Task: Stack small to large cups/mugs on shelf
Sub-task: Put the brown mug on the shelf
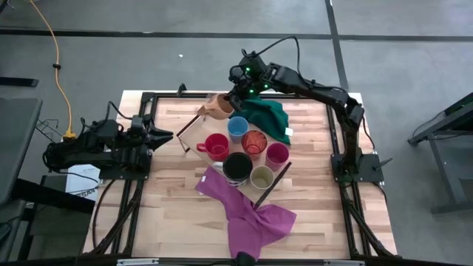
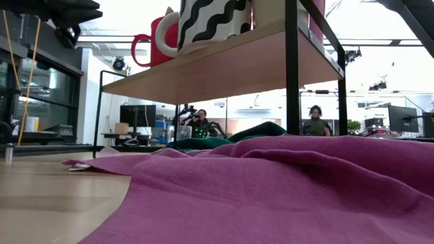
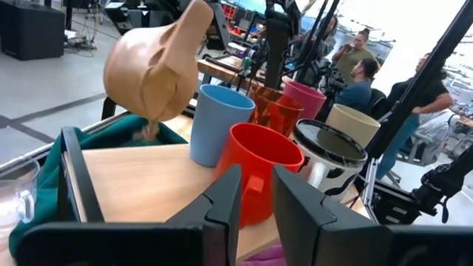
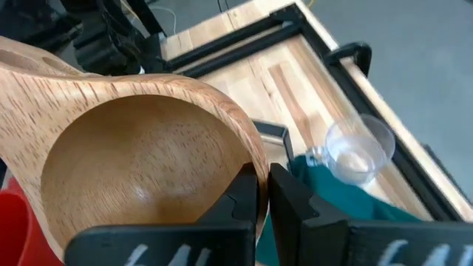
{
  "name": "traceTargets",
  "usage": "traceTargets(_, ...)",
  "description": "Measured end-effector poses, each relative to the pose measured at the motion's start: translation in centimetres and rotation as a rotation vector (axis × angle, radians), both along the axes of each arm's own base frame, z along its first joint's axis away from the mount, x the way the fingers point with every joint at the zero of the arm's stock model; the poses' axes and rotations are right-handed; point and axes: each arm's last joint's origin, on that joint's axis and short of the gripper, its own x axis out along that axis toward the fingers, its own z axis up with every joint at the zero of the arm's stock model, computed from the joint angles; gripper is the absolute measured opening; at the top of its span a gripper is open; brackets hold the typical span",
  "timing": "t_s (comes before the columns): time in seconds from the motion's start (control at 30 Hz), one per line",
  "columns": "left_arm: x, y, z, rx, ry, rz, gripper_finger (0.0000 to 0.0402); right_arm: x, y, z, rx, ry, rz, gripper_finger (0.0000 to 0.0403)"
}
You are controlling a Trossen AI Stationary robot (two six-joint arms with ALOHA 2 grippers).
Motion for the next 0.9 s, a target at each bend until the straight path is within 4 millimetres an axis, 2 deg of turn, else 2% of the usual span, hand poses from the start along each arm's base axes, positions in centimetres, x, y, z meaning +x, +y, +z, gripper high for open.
traceTargets(0.33, 0.0, 0.0, -0.1, -0.009, 0.008, 0.001, 0.0065, 1.5, 0.3, -2.3, 0.034, 0.047, 0.027, 0.0000)
traceTargets(0.9, 0.0, 0.0, -0.3, -0.011, 0.026, 0.002, 0.0065, 1.6, 0.3, -2.5, 0.003, 0.060, 0.013, 0.0000)
